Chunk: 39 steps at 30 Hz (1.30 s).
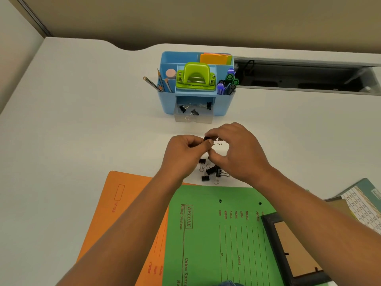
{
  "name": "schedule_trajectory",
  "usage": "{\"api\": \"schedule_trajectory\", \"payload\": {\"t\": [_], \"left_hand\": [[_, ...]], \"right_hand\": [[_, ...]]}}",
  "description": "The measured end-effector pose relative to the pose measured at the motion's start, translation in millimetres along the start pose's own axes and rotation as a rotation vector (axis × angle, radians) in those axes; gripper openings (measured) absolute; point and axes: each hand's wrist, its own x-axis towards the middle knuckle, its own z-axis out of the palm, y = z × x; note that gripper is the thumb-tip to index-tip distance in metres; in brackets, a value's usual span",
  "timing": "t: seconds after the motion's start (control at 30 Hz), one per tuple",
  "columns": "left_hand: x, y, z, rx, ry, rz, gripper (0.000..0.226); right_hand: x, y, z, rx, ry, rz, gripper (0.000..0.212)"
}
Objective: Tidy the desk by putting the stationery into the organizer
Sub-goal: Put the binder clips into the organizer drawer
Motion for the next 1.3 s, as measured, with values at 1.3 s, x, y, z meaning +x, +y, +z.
{"api": "schedule_trajectory", "payload": {"t": [1.3], "left_hand": [[7,-54,15,0.774,0.043,0.122,0.036]], "right_hand": [[-33,22,18,-0.057,-0.236,0.272,0.03]]}}
